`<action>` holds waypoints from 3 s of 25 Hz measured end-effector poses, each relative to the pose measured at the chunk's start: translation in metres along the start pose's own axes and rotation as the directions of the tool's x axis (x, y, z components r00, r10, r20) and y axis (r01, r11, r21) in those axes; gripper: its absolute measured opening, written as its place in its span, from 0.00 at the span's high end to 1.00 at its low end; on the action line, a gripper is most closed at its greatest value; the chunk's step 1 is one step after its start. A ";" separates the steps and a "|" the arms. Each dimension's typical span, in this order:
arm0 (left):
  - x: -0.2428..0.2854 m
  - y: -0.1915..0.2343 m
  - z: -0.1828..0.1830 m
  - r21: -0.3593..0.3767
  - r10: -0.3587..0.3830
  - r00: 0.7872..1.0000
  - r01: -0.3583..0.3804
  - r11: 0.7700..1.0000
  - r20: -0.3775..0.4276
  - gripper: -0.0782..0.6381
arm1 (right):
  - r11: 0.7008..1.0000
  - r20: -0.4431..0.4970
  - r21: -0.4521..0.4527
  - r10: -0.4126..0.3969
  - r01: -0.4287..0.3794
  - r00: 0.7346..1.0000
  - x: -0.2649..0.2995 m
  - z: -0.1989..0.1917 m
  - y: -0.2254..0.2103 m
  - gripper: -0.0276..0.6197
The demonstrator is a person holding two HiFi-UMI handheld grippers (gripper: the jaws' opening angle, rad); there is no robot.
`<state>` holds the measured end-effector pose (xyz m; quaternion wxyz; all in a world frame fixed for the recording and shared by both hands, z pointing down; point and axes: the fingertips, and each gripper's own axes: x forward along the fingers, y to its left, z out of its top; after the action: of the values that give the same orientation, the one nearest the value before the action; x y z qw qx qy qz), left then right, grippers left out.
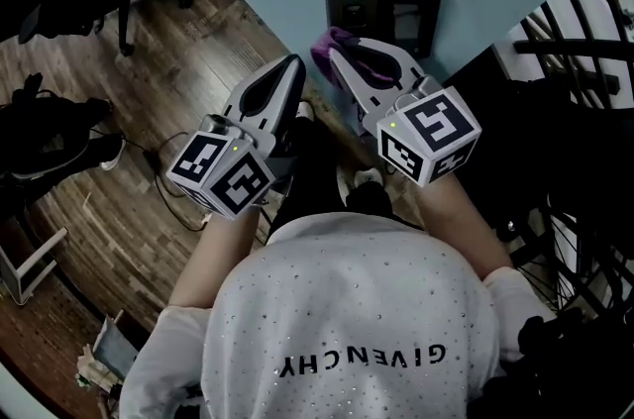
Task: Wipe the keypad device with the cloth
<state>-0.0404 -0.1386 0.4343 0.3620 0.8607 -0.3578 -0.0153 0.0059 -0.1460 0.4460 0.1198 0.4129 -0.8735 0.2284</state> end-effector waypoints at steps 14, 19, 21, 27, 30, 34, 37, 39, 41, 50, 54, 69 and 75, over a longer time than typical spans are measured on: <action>0.011 -0.012 -0.001 0.003 -0.019 1.000 0.019 1.000 -0.004 0.89 | 0.994 0.021 0.022 -0.104 0.104 0.994 -0.028 -0.001 -0.046 0.91; 0.015 -0.017 -0.005 0.005 -0.023 1.000 0.023 1.000 -0.016 0.89 | 0.987 0.034 0.039 -0.159 0.158 0.987 -0.045 -0.003 -0.066 0.91; 0.017 -0.018 -0.006 0.005 -0.025 1.000 0.025 1.000 -0.019 0.89 | 0.983 0.036 0.046 -0.179 0.177 0.983 -0.051 -0.004 -0.074 0.91; 0.022 -0.024 -0.010 0.007 -0.035 0.999 0.036 0.999 -0.029 0.89 | 0.970 0.047 0.071 -0.235 0.232 0.971 -0.072 -0.005 -0.096 0.91; 0.024 -0.024 -0.013 0.003 -0.036 0.999 0.036 0.999 -0.037 0.89 | 0.964 0.049 0.086 -0.258 0.253 0.965 -0.080 -0.007 -0.105 0.91; 0.025 -0.026 -0.014 0.004 -0.043 0.998 0.043 0.999 -0.037 0.89 | 0.957 0.049 0.091 -0.280 0.275 0.959 -0.088 -0.008 -0.112 0.91; 0.027 -0.028 -0.013 0.009 -0.048 0.998 0.048 0.999 -0.039 0.89 | 0.952 0.044 0.093 -0.297 0.292 0.954 -0.092 -0.011 -0.118 0.91; 0.027 -0.028 -0.013 0.010 -0.049 0.998 0.050 0.999 -0.040 0.89 | 0.948 0.039 0.095 -0.309 0.304 0.950 -0.097 -0.014 -0.122 0.91; 0.026 -0.029 -0.014 0.011 -0.050 0.998 0.050 0.999 -0.041 0.89 | 0.942 0.032 0.102 -0.323 0.319 0.946 -0.101 -0.016 -0.126 0.91; 0.019 -0.027 -0.016 0.007 -0.039 0.999 0.039 0.999 -0.022 0.89 | 0.911 0.033 0.155 -0.392 0.383 0.919 -0.120 -0.014 -0.139 0.91; 0.014 -0.024 -0.014 0.000 -0.022 1.000 0.022 1.000 -0.007 0.89 | 0.955 0.125 0.134 -0.282 0.266 0.951 -0.104 0.010 -0.107 0.91; -0.026 0.007 -0.006 -0.020 0.066 0.996 -0.065 0.998 0.057 0.89 | 0.993 -0.055 -0.112 0.034 -0.040 0.998 -0.008 -0.004 0.002 0.91; -0.038 0.008 -0.002 -0.018 0.085 0.993 -0.084 0.996 0.083 0.89 | 0.996 -0.094 -0.089 -0.003 -0.005 0.996 -0.007 -0.025 -0.007 0.91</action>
<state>-0.0726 -0.1176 0.4319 0.3532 0.8407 -0.4087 -0.0387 0.0163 -0.1333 0.4667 0.1791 0.3955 -0.8764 0.2083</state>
